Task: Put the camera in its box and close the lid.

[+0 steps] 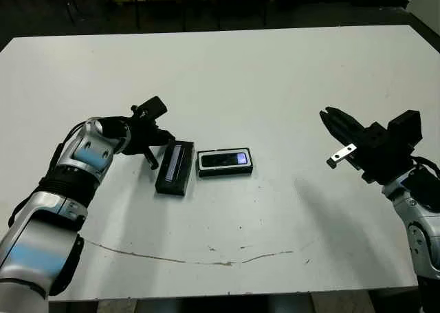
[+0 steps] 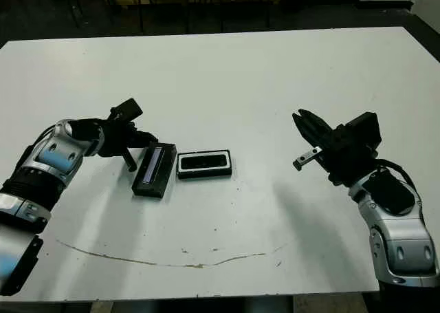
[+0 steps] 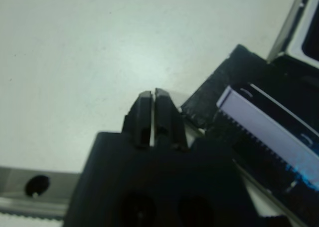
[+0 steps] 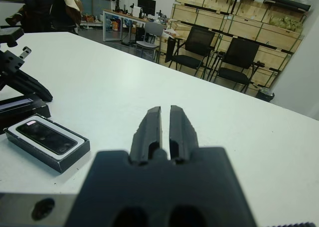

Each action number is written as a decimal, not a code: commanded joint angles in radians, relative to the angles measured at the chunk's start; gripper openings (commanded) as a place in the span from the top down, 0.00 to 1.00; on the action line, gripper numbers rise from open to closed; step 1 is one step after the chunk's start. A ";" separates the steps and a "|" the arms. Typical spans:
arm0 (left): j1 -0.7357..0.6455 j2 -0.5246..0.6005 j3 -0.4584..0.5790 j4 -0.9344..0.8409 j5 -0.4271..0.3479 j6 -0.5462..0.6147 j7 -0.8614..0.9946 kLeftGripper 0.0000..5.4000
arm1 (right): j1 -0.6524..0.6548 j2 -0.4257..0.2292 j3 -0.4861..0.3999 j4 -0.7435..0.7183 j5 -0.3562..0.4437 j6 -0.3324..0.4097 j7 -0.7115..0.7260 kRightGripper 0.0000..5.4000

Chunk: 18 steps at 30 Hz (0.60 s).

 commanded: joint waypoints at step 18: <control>0.032 0.030 0.001 0.047 0.031 -0.011 0.001 1.00 | 0.026 -0.003 0.002 -0.006 0.004 0.029 -0.010 1.00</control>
